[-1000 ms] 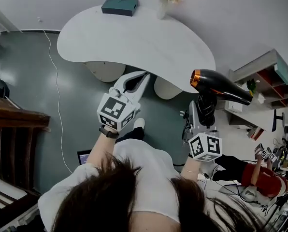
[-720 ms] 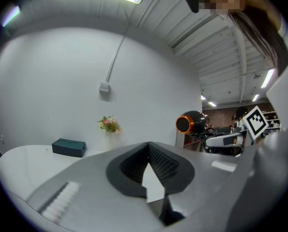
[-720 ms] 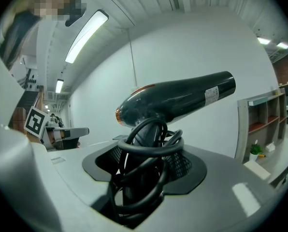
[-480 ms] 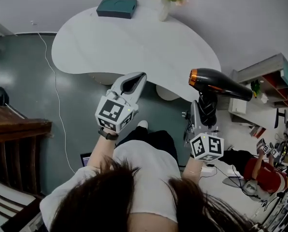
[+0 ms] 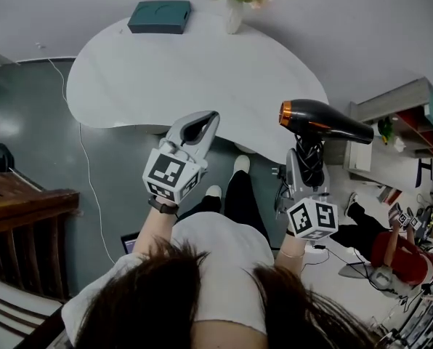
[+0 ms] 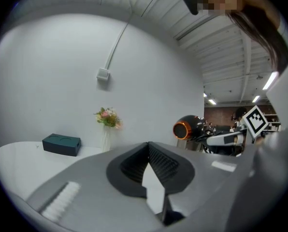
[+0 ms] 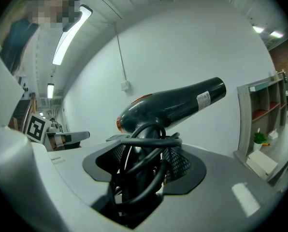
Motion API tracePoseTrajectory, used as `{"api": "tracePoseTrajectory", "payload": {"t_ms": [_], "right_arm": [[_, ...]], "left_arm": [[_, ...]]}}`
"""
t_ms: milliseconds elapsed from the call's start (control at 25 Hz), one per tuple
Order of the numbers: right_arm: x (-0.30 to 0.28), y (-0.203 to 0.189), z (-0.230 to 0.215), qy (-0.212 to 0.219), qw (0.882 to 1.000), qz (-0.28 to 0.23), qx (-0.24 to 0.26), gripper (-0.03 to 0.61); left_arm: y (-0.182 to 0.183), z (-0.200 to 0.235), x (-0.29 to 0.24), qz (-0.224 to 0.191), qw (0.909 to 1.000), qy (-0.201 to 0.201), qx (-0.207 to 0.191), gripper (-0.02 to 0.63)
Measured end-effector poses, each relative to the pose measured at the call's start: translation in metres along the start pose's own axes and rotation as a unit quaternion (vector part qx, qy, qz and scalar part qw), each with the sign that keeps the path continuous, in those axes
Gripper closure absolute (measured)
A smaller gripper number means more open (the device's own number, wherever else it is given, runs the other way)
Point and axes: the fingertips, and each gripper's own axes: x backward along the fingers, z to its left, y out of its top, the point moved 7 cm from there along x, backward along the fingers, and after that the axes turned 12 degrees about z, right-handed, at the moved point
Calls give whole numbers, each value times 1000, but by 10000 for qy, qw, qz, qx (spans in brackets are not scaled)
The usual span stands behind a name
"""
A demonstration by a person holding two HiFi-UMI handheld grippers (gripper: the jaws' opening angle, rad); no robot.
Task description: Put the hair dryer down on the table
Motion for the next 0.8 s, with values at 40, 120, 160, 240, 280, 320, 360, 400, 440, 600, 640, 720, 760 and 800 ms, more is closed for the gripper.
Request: {"api": "tracePoseTrajectory", "payload": {"t_ms": [40, 120, 160, 240, 280, 320, 360, 400, 440, 600, 640, 720, 760, 800], "right_arm": [[-7, 6, -7, 27, 10000, -27, -13, 333], [-25, 21, -21, 95, 9999, -74, -39, 333], [-34, 28, -27, 131, 9999, -87, -37, 333], [-53, 42, -39, 216, 9997, -98, -9, 333], [-63, 49, -45, 265, 9996, -103, 10, 333], [-72, 56, -51, 315, 9994, -107, 30, 333], [-80, 63, -57, 362, 9993, -109, 51, 333], [-87, 70, -64, 405, 9991, -109, 69, 333], [-94, 76, -70, 441, 9989, -110, 82, 333], [-116, 94, -91, 574, 9983, -107, 93, 333], [-122, 97, -96, 605, 9981, -87, 100, 333], [-131, 101, -105, 669, 9977, -39, 129, 333], [-135, 103, -109, 699, 9975, -19, 142, 333], [-138, 105, -112, 725, 9973, -1, 148, 333]], "left_arm": [[5, 2, -9, -14, 10000, 16, -10, 555], [18, 7, -29, -52, 10000, 42, -57, 555], [25, 9, -39, -74, 9999, 62, -81, 555], [37, 15, -58, -119, 9998, 120, -108, 555], [43, 18, -68, -141, 9997, 152, -115, 555], [49, 20, -78, -162, 9996, 184, -120, 555], [55, 21, -87, -186, 9995, 216, -124, 555], [61, 22, -95, -211, 9994, 246, -129, 555], [67, 22, -103, -238, 9993, 273, -136, 555], [86, 25, -131, -303, 9988, 359, -166, 555], [89, 25, -138, -307, 9987, 378, -167, 555], [94, 25, -150, -325, 9985, 415, -165, 555], [96, 24, -155, -335, 9984, 433, -164, 555], [97, 23, -160, -341, 9983, 450, -162, 555]]}}
